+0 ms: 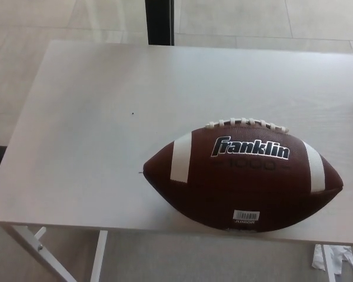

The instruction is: The robot uses both its hands to grab the left and right ends of a football kept in the middle of the desk infront of it, lifts it up and places it in the palm of a person

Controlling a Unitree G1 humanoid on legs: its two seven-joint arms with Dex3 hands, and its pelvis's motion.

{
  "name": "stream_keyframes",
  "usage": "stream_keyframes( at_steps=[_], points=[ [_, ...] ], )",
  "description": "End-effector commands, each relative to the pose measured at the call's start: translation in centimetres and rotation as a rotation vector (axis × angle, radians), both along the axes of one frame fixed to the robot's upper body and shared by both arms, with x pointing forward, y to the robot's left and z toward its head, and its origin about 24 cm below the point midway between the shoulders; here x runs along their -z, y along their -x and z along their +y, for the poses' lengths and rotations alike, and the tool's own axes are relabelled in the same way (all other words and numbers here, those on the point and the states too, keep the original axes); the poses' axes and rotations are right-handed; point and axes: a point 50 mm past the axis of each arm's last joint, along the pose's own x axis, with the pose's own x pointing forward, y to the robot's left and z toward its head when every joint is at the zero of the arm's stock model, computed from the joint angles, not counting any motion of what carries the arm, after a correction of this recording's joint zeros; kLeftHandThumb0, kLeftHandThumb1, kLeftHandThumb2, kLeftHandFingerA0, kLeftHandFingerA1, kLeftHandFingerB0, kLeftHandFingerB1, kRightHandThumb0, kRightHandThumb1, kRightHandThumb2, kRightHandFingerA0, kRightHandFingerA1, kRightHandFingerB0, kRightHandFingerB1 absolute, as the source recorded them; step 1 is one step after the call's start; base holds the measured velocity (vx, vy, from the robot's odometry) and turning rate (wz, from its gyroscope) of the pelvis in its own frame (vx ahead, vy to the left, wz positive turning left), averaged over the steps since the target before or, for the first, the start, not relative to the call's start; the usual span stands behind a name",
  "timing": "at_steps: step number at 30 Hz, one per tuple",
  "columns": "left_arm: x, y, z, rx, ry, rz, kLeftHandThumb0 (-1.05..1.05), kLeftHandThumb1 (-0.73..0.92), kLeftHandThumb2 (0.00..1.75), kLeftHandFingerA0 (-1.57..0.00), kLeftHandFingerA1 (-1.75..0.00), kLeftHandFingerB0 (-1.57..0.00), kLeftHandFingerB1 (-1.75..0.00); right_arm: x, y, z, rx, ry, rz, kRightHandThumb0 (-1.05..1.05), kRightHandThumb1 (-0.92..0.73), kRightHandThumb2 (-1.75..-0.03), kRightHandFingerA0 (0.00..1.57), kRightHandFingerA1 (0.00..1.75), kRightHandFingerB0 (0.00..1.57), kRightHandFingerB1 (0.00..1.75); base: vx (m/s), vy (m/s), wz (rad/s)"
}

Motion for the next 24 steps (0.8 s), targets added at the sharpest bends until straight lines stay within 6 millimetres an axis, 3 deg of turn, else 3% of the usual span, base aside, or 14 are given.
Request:
stream_keyframes(
  at_steps=[1, 2, 3, 5, 10, 13, 15, 16, 24],
  points=[
    [-0.1, -1.5, -9.9, 0.226, -0.122, 0.055, -0.82, 0.92, 0.72, -0.28, -0.51, -0.20, -0.39, 2.5, -2.4, 7.7, -0.077, -0.221, -0.017, -1.05, -0.86, -0.75, 0.16, 1.31, 0.13, 0.92, 0.00, 0.000, 0.00],
    [1.1, -1.5, -11.1, 0.270, -0.146, 0.083, -0.81, 0.77, 1.06, -0.23, -0.57, -0.18, -0.50, 3.1, -2.6, 8.3, -0.072, -0.240, -0.002, -1.05, -0.60, -1.21, 0.51, 1.06, 0.00, 0.66, 0.00, 0.000, 0.00],
    [1.7, -1.4, -11.7, 0.284, -0.145, 0.101, -0.82, 0.92, 0.76, -0.28, -0.54, -0.18, -0.42, 3.4, -2.6, 8.6, -0.076, -0.251, 0.002, -1.05, -0.88, -0.74, 0.17, 1.31, 0.18, 0.92, 0.00, 0.000, 0.00],
    [2.7, -1.4, -12.5, 0.306, -0.141, 0.132, -0.80, 0.92, 0.80, -0.25, -0.55, -0.17, -0.42, 4.0, -2.6, 9.3, -0.086, -0.256, 0.017, -1.05, -0.90, -0.78, 0.31, 1.31, 0.22, 0.94, 0.00, 0.000, 0.00],
    [4.3, -1.0, -13.9, 0.329, -0.139, 0.167, -0.82, 0.92, 0.84, -0.25, -0.57, -0.15, -0.43, 5.0, -2.9, 10.5, -0.106, -0.218, 0.082, -1.05, -0.89, -0.76, 0.27, 1.33, 0.19, 0.93, 0.00, 0.000, 0.00],
    [5.8, -0.6, -15.2, 0.355, -0.119, 0.216, -0.87, 0.92, 0.85, -0.27, -0.55, -0.16, -0.41, 6.4, -3.3, 11.5, -0.133, -0.227, 0.144, -1.05, -0.86, -0.76, 0.29, 1.32, 0.25, 0.94, 0.00, 0.000, 0.00],
    [6.2, -0.5, -15.3, 0.361, -0.126, 0.234, -0.89, 0.92, 0.85, -0.24, -0.55, -0.17, -0.42, 6.9, -3.4, 11.9, -0.144, -0.224, 0.164, -1.05, -0.89, -0.85, 0.31, 1.34, 0.23, 0.94, 0.00, 0.000, 0.00],
    [6.5, -0.4, -15.3, 0.365, -0.134, 0.243, -0.88, 0.92, 0.85, -0.26, -0.55, -0.17, -0.41, 7.3, -3.4, 12.2, -0.153, -0.214, 0.180, -1.05, -0.86, -0.79, 0.39, 1.40, 0.25, 0.99, 0.00, 0.000, 0.00],
    [7.9, 0.4, -15.0, 0.376, -0.165, 0.287, -0.91, 0.92, 0.89, -0.30, -0.57, -0.19, -0.42, 8.9, -3.2, 13.1, -0.162, -0.216, 0.241, -1.05, -0.87, -0.81, 0.40, 1.45, 0.26, 1.03, 0.00, 0.000, 0.00]
  ],
)
